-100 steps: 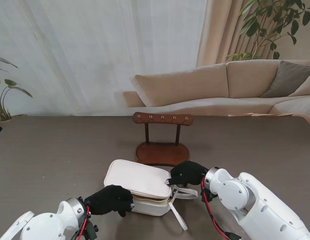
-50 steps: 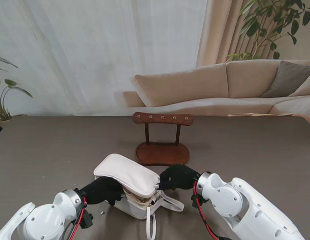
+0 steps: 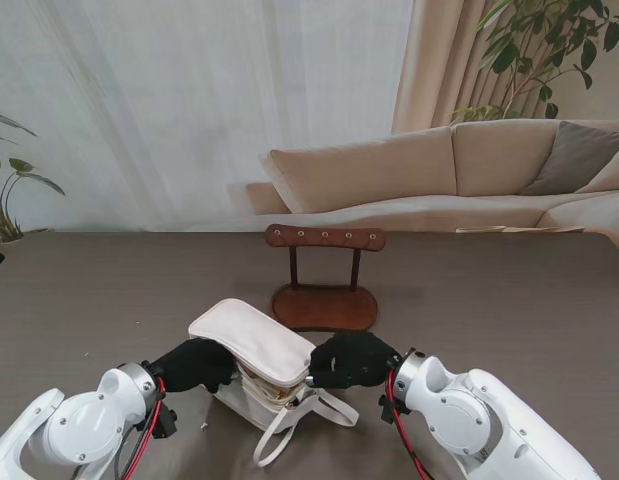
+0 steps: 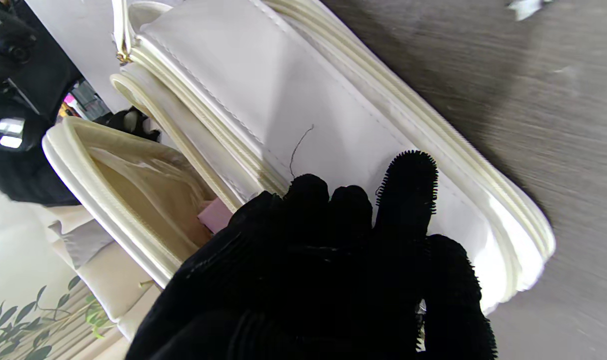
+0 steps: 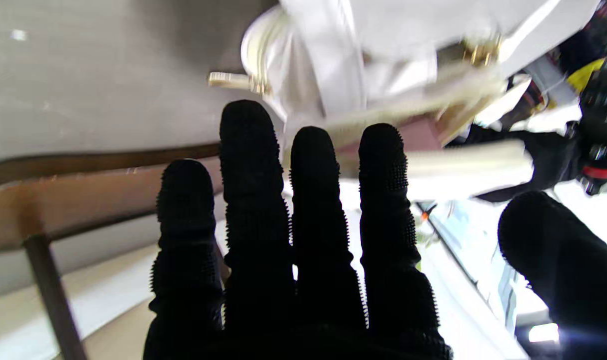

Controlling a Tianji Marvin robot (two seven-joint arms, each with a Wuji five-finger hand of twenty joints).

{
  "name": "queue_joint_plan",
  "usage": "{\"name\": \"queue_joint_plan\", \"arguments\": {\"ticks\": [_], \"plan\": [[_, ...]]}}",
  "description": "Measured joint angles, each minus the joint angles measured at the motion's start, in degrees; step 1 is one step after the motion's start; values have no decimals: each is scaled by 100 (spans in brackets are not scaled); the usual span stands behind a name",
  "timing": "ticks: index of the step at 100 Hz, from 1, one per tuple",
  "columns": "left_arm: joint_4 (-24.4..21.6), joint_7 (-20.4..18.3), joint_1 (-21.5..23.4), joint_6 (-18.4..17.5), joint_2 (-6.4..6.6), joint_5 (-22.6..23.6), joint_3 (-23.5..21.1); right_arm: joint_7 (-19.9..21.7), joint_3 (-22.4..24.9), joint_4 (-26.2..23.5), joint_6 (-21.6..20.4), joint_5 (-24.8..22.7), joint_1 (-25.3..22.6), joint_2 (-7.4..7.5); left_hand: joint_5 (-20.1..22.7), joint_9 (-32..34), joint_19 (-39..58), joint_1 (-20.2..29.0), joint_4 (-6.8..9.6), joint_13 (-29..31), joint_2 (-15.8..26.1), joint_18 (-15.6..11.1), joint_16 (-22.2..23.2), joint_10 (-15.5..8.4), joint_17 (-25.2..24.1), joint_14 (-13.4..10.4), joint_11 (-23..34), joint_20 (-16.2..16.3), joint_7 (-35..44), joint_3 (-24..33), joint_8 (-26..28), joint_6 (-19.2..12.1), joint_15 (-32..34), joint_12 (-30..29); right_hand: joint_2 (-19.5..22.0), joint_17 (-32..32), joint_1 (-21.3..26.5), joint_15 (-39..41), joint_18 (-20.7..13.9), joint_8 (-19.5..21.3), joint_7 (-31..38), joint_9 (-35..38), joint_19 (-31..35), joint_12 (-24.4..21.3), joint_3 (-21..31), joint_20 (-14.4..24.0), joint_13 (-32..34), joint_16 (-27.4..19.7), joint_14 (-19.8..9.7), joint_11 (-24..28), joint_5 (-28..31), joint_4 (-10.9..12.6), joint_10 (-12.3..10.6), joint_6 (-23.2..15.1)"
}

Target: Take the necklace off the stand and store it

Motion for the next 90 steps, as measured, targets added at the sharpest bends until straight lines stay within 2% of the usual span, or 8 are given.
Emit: {"name": "queue_joint_plan", "arguments": {"ticks": [15, 22, 26, 38, 48, 59, 74, 90], "plan": [[-77, -2, 192, 31, 2, 68, -148, -464, 212, -280, 381, -28, -149, -86, -20, -7, 2, -1, 0, -3, 0, -13, 0, -2, -1, -8, -45, -15, 13, 0, -6, -2, -3, -9, -211, 5, 94, 295, 0, 81, 199, 142, 240, 170, 124, 10, 280, 125, 0, 206, 377, 0, -3, -9], [-93, 7, 260, 56, 5, 85, -177, -701, 215, -333, 529, -66, -148, -127, -23, -8, 2, -1, 0, -5, 1, -14, 0, -2, -1, -9, -49, -61, 15, 0, -15, -2, -4, -11, -220, 5, 95, 300, 0, 81, 147, 178, 280, 206, 120, 19, 280, 146, 9, 211, 281, 0, -4, -9], [-93, 12, 284, 70, 5, 100, -183, -745, 194, -343, 616, -101, -127, -144, -23, -8, 3, -1, 0, -5, 1, -15, 0, -2, -2, -10, -49, -67, 18, 0, -16, -2, -4, -12, -220, 5, 96, 280, 0, 82, -95, 77, 292, 206, 118, 25, 269, 147, 50, 226, -97, 0, -4, -8], [-90, 22, 314, 97, 6, 170, -181, -638, -87, -303, 815, -199, 99, -129, -23, -9, 3, -1, 0, -6, 1, -21, 0, -2, -4, -13, -50, -76, 23, 0, -20, -2, -5, -26, -211, 5, 97, -77, 0, 55, -479, -490, 293, 159, 112, 30, -37, 64, 96, -163, -1041, 0, -4, 15], [-60, 27, 303, 115, 8, 229, -160, -515, -478, -148, 1001, -200, 434, -111, -23, -9, 3, -1, 0, -7, 1, -23, 0, -2, -6, -14, -50, -80, 24, 0, -25, -2, -12, -57, -200, 8, 97, -414, 1, -162, -596, -1007, 293, -135, 111, 40, -336, -92, 118, -417, -1818, 0, -4, 56], [-11, 32, 268, 129, 9, 274, -127, -368, -855, 77, 1332, -165, 805, -124, -23, -10, 4, -1, 0, -7, 2, -25, 0, -5, -6, -16, -50, -89, 26, 0, -28, -3, -13, -67, -191, 8, 97, -707, 2, -415, -436, -1550, 293, -524, 105, 144, -585, -228, 231, -448, -2492, 0, 102, 349], [32, 79, 227, 154, 9, 320, -81, -220, -1269, 269, 1833, -40, 1212, -157, -23, -10, 7, -1, 0, -7, 2, -32, 0, -9, -7, -18, -50, -141, 35, 0, -31, -4, -13, -67, -99, 8, 97, -968, 7, -608, -374, -2012, 226, -825, 81, 145, -927, -413, 354, -517, -2792, 0, 257, 584], [159, 209, 126, 178, 3, 509, 6, 15, -1529, 426, 1931, 256, 1512, -201, -5, -10, 10, -4, 0, -7, 2, -39, 0, -23, -7, -27, -50, -151, 45, -31, -34, -38, -13, -68, -50, 8, 95, -1075, 9, -632, -300, -2080, 198, -894, -42, 145, -987, -498, 354, -526, -2852, 0, 258, 809]]}}
